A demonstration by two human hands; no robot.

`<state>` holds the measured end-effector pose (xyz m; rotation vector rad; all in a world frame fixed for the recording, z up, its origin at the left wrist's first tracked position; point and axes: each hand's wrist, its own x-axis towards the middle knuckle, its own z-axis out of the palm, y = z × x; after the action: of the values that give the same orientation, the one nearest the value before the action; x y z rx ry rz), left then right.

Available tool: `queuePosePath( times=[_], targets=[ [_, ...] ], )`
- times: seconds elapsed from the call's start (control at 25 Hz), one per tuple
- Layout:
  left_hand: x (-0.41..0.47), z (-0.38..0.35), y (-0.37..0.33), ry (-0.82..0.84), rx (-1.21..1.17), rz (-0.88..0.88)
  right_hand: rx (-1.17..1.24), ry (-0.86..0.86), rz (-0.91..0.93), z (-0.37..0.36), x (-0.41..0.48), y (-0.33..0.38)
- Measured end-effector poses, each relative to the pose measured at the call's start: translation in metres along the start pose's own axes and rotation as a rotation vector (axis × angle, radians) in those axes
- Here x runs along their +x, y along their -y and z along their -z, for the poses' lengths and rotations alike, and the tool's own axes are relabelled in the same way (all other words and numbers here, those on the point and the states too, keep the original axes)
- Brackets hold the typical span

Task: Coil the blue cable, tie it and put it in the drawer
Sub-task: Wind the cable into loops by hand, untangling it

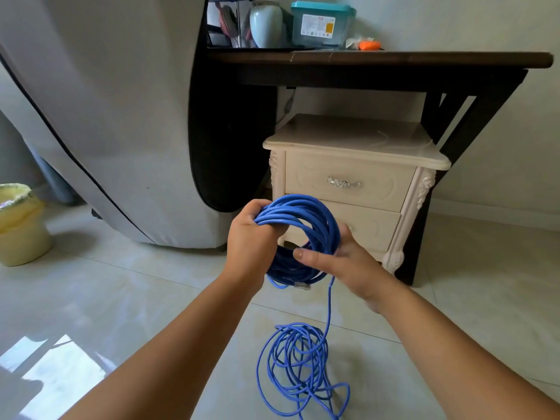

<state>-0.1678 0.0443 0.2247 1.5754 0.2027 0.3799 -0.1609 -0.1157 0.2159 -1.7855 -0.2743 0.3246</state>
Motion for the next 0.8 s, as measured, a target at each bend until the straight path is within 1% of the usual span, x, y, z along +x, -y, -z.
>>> queuePosePath(
  times=[0.08, 0.16, 0.2, 0.24, 0.32, 0.4, 0.44, 0.56, 0.64, 0.68, 0.72, 0.76, 0.8],
  targets=[
    [-0.001, -0.002, 0.001, 0.085, -0.102, 0.084, 0.149, -0.164, 0.066, -0.007, 0.002, 0.0],
    [-0.004, -0.005, 0.004, 0.194, -0.225, 0.204, 0.225, -0.316, 0.093, -0.008, 0.007, 0.0],
    [-0.004, -0.005, 0.006, 0.254, -0.236, 0.257, 0.241, -0.36, 0.097, -0.005, 0.01, 0.001],
    [-0.003, -0.003, 0.007, 0.315, -0.189, 0.288, 0.244, -0.378, 0.097, -0.002, 0.011, 0.003],
    [0.002, 0.005, 0.005, 0.433, -0.008, 0.268, 0.22, -0.368, 0.093, 0.005, 0.011, 0.007],
    [0.005, 0.011, -0.002, 0.498, 0.107, 0.157, 0.143, -0.32, 0.083, 0.008, 0.01, 0.011],
    [0.005, 0.014, -0.005, 0.518, 0.152, 0.078, 0.056, -0.29, 0.087, 0.009, 0.01, 0.012],
    [0.002, 0.014, -0.013, 0.579, 0.369, -0.144, -0.386, -0.16, 0.139, 0.006, 0.008, 0.013],
    [0.0, 0.011, -0.011, 0.664, 0.574, -0.239, -0.551, -0.069, 0.152, 0.002, 0.004, 0.014],
    [-0.001, 0.011, -0.009, 0.702, 0.651, -0.254, -0.6, -0.04, 0.152, 0.001, 0.001, 0.015],
    [0.0, 0.012, -0.005, 0.731, 0.668, -0.228, -0.631, -0.029, 0.155, 0.001, -0.001, 0.017],
    [0.002, 0.013, -0.002, 0.765, 0.582, -0.155, -0.628, -0.035, 0.153, 0.004, -0.001, 0.018],
    [0.005, 0.015, 0.001, 0.794, 0.408, -0.064, -0.568, -0.06, 0.153, 0.007, 0.0, 0.019]
  ],
)
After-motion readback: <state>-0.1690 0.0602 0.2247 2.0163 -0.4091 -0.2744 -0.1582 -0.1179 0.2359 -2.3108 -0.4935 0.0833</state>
